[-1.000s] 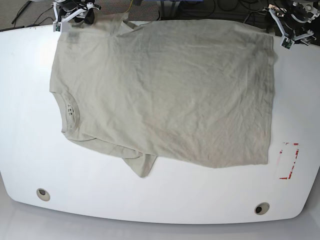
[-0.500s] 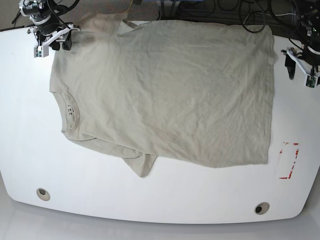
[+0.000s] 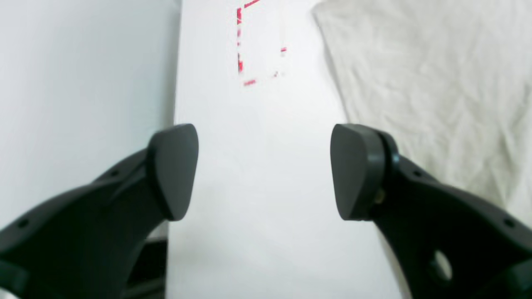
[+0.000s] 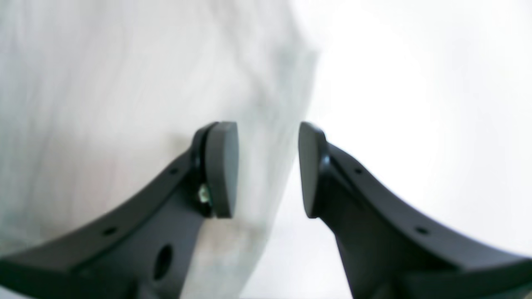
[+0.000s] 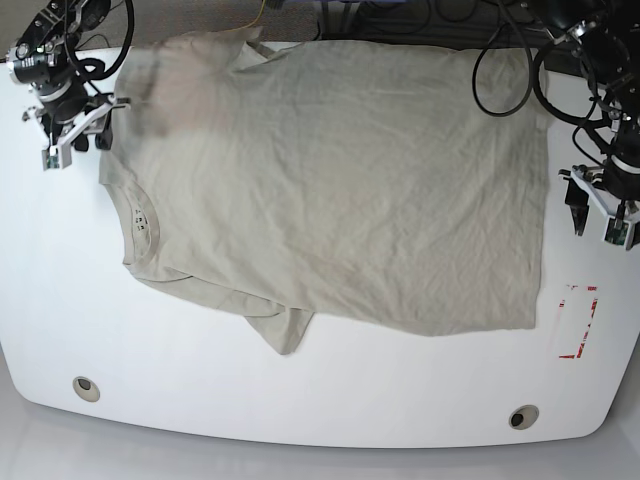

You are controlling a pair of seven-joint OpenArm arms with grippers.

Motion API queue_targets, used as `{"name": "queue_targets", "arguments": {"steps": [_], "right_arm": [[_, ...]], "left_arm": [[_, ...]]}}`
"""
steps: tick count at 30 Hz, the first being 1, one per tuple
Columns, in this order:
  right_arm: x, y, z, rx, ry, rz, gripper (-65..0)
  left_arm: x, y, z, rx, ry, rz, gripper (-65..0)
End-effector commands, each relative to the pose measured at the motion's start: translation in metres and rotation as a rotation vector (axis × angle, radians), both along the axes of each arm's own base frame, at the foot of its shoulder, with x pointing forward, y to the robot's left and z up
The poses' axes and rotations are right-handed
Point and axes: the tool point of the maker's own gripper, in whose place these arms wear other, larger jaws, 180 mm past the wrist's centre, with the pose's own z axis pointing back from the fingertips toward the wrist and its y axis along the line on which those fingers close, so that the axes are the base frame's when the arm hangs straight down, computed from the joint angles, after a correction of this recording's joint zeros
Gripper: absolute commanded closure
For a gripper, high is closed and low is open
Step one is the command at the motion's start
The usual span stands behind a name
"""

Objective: Layout the t-shirt on the table in an organized manner, then fold the t-shirt properly
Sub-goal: 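Reach both grippers across the shirt to its hem corners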

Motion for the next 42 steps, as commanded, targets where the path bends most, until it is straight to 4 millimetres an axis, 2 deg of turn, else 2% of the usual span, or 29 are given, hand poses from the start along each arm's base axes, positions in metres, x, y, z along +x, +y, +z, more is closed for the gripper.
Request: {"name": "queue_targets", "arguments": {"steps": [1,5,12,13,15,20,27,33,36,42], "right_arm": [[0.019,-0.005,0.019,-0.026,-0.072,0.019,-23.9],[0.05,0.001,0.024,-0.01,-0.107,0.063,-29.4],[0.102,0.01,0.027,-0.012,-0.123,0.091,-52.8],[0.115,0.014,0.028,-0.013,-0.124,0.104,-56.3],[0.128,0.02,0.027,-0.012,-0.121,0.123,-57.1],[0.181,0.039,0.033,0.009,-0.13,0.183,-56.9],[0.243,0.073,0.043,0.04,-0.178,0.28,-56.9],[0.273,0.093,0.037,0.068,-0.166,0.331,-56.9],[0.285,0.103,0.036,0.095,-0.18,0.348,-56.9],[0.298,0.117,0.027,0.135,-0.165,0.373,-56.9]], "left_arm": [[0.017,-0.007,0.021,0.033,-0.061,-0.031,-45.3],[0.031,-0.02,0.026,0.061,-0.067,-0.066,-45.4],[0.049,-0.042,0.027,0.068,-0.068,-0.131,-45.4],[0.052,-0.048,0.027,0.067,-0.068,-0.147,-45.4],[0.053,-0.053,0.025,0.067,-0.065,-0.162,-45.4],[0.057,-0.068,0.022,0.067,-0.057,-0.206,-45.4],[0.074,-0.078,0.043,0.038,-0.129,-0.208,-45.3],[0.086,-0.079,0.054,0.024,-0.161,-0.205,-45.3],[0.095,-0.076,0.049,0.002,-0.15,-0.2,-45.3],[0.112,-0.068,0.027,-0.059,-0.095,-0.176,-45.3]]}}
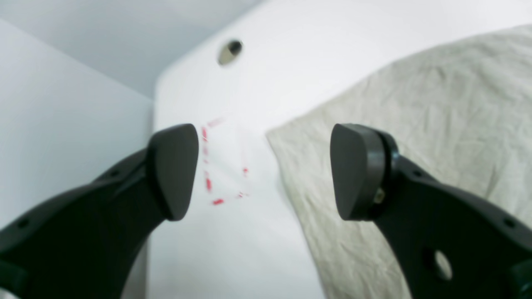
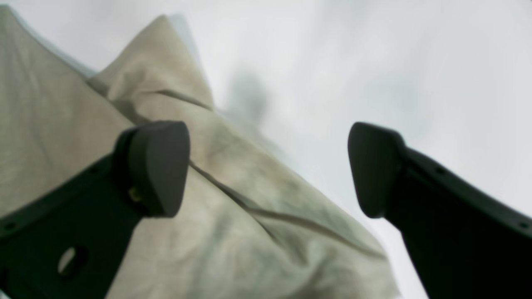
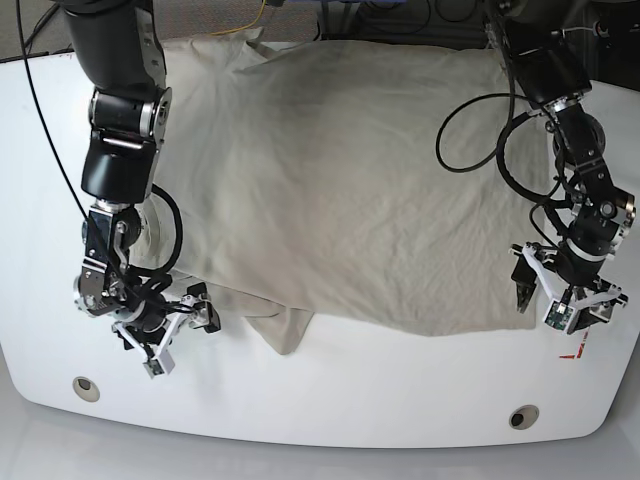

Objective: Layout the t-shirt on the table in an organized manner, then fold the t-shirt properly
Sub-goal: 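Reach both grippers across the shirt to its hem corners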

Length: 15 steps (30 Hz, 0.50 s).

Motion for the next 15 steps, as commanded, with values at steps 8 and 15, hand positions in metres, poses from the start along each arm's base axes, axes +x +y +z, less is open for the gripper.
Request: {"name": "queue_targets", "arguments": {"steps": [8,15], "right_arm": [[0.029,0.015,0.017,0.054,-0.09,0.026,-56.9],[0.038,0.031,0.006,0.142,-0.072,0.009,-56.9]], "left_arm": [[0.026,0.012,-0.017,-0.095,-0.004,0.007,-45.1],[0.027,0.01,-0.048,-0.159,0.038,-0.004,-45.1]]}}
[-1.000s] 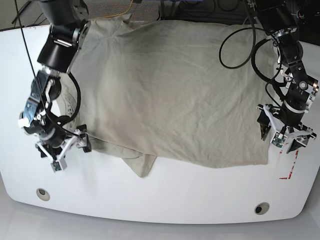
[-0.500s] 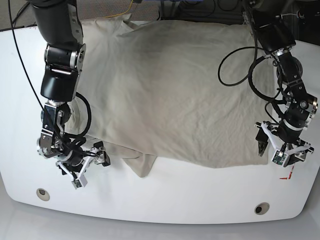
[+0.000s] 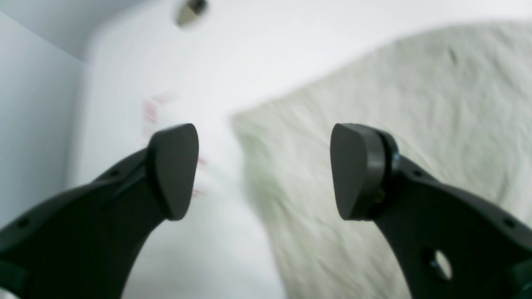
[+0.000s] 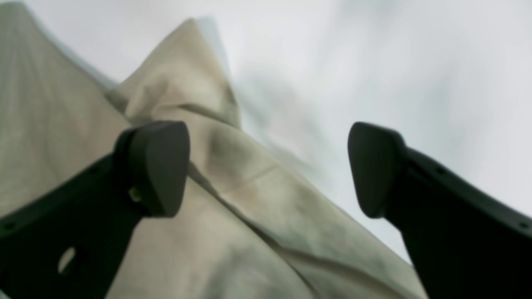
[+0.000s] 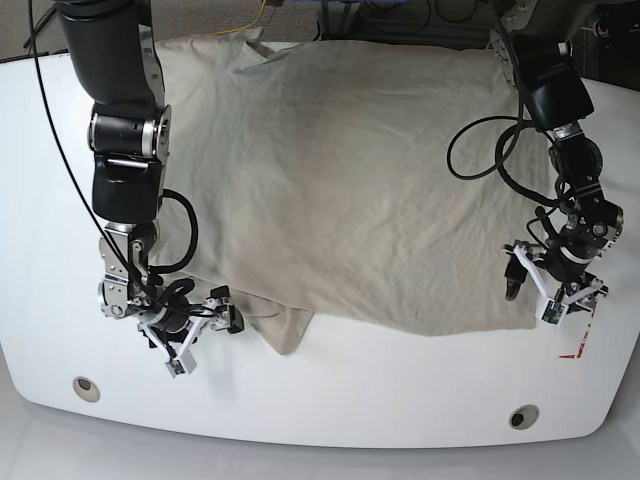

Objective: Layout the t-shirt on the table in an organized manner, then fold the t-shirt properly
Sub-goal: 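Reach both grippers across the shirt to its hem corners, then lower the right gripper onto a hem corner and grasp it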

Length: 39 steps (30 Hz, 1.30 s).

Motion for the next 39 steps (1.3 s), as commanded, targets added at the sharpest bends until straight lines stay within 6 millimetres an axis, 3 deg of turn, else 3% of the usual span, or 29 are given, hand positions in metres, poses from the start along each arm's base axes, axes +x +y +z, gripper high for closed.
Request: {"name": "queue_targets", "arguments": {"steps": [1,7,10,18,26,39], "right_arm": [[0.023,0.0,0.03,0.052,-0.089,-0.016,-56.9],[0.017,-0.006,0.014,0.056,-0.056,-0.049,-56.9],[0.007,-0.019,0.003,0.038,-0.033,-0.064,-56.7],[-0.003,-0.04,0.001,-0.005,-0.05,-0.075,-49.0],[-0.006,-0.054,-0.001,-0.024,-0.042,-0.088,-48.8],[-0.025,-0.057,-0.024,-0.027,0.0,-0.092,-48.4]], "left_arm": [[0.009,0.003,0.016,-0.009,-0.055,0.0,-45.1],[0.0,0.003,0.004,-0.01,-0.028,0.001,-45.1],[-0.002,0.003,0.002,-0.009,-0.024,0.0,-45.1],[-0.01,0.003,-0.008,-0.01,-0.001,0.0,-45.1],[-0.012,0.001,-0.005,-0.003,-0.01,-0.003,-45.1],[-0.018,0.002,-0.011,0.001,0.007,-0.004,-45.1]]}}
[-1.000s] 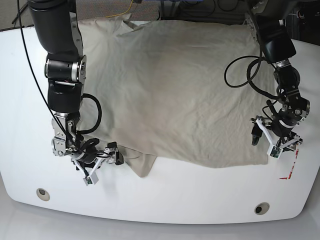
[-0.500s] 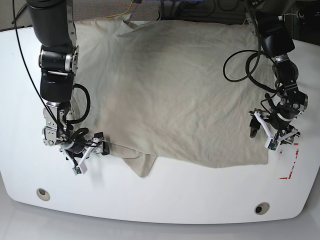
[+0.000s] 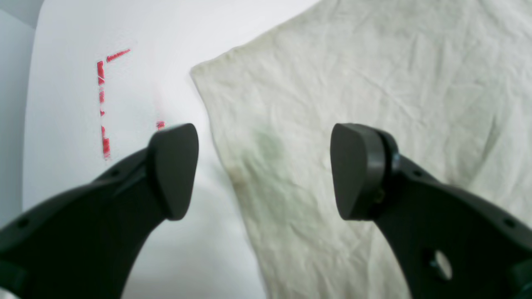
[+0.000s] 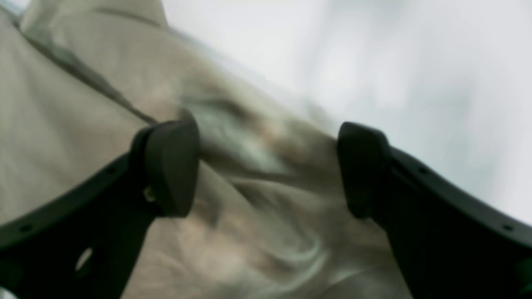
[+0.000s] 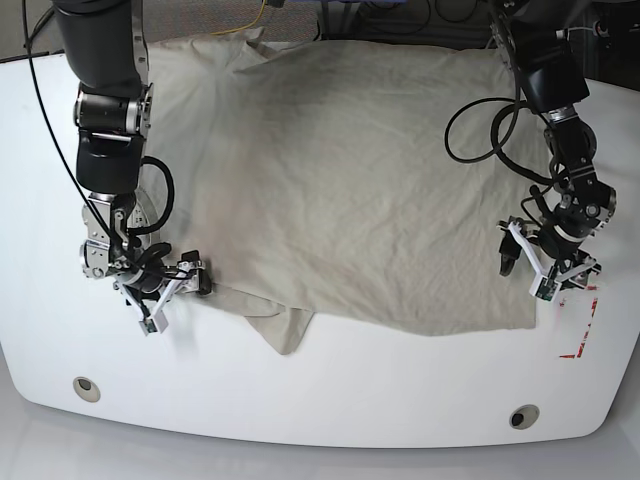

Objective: Layout the t-shirt on the table in an organized manner, then fold the t-shirt properly
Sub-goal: 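Lower the right gripper onto a hem corner and grasp it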

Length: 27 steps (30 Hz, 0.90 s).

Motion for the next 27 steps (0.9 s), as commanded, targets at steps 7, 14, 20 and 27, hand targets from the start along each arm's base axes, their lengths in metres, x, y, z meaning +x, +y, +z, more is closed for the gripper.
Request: {"name": "queue_targets", "arguments": {"steps": [7,14,20,27], "right_arm": [[0.007,-0.001,0.011,0.026,-0.068,-0.012,-46.5],[0.007,0.0,0.011,0.033,-0.07,-0.012,-25.9],[0.007,0.0,0.011,0.032,-0.07,-0.012,-12.5],[-0.006,-0.005,0.003,0.011,-0.05,-0.008,-1.1]], "left_arm": [[0.008,0.004,0.019,0.006,-0.058,-0.002,-45.1],[0.003,0.004,0.016,0.011,-0.05,-0.004,-45.1],[-0.006,0.004,0.009,0.017,-0.034,-0.008,-45.1],[-0.009,0.003,0.007,0.019,-0.029,-0.009,-45.1]]}}
